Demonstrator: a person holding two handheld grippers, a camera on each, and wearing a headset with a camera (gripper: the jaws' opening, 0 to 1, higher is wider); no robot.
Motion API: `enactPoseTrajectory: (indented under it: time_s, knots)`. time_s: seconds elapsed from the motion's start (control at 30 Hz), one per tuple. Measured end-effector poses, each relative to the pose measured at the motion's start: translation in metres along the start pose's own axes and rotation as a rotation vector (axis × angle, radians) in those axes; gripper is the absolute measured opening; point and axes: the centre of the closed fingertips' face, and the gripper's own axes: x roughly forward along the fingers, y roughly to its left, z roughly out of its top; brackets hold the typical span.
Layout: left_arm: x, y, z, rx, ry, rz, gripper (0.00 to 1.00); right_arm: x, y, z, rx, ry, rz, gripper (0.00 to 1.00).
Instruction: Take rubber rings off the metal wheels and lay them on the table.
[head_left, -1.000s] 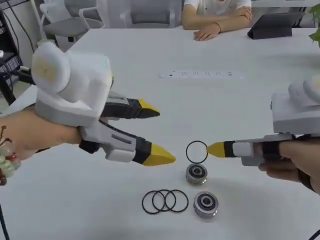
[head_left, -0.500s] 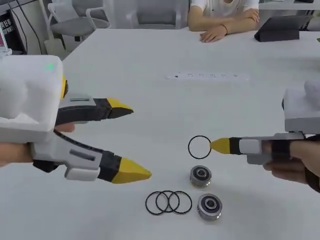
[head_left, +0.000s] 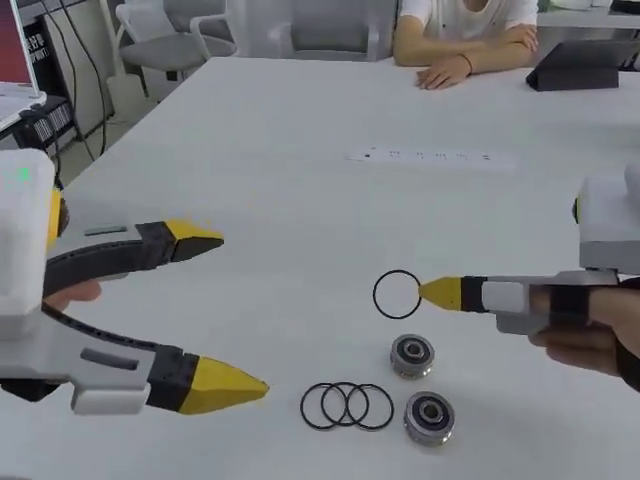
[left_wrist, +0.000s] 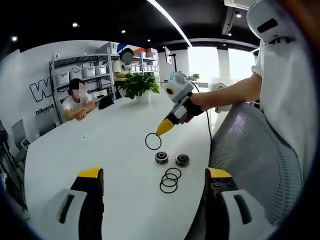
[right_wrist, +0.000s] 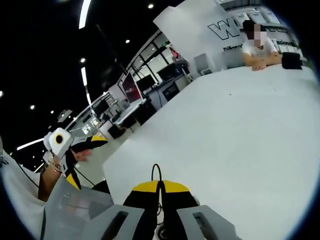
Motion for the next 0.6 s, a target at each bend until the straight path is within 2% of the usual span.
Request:
enactPoseTrajectory:
  time_s: [0.1, 0.27, 0.37, 0.43, 0.6]
  knots:
    - [-0.004, 0.0, -0.006, -0.046, -0.021, 0.029, 0.84, 0.003, 0.006, 0.0, -0.015, 0.005, 0.021, 0.0]
    - [-0.005, -0.01, -0.017, -0.091, -0.027, 0.026, 0.87, 0.006, 0.013, -0.003, -0.023, 0.014, 0.05, 0.0]
    - [-0.003, -0.015, -0.027, -0.124, 0.002, 0.015, 0.92, 0.007, 0.016, -0.005, -0.031, 0.021, 0.063, 0.0]
    - [-0.003, -0.019, -0.032, -0.12, 0.019, 0.01, 0.94, 0.009, 0.017, -0.006, -0.034, 0.026, 0.07, 0.0]
    - [-0.001, -0.025, -0.038, -0.14, 0.032, -0.001, 0.96, 0.013, 0.02, -0.013, -0.041, 0.05, 0.086, 0.0]
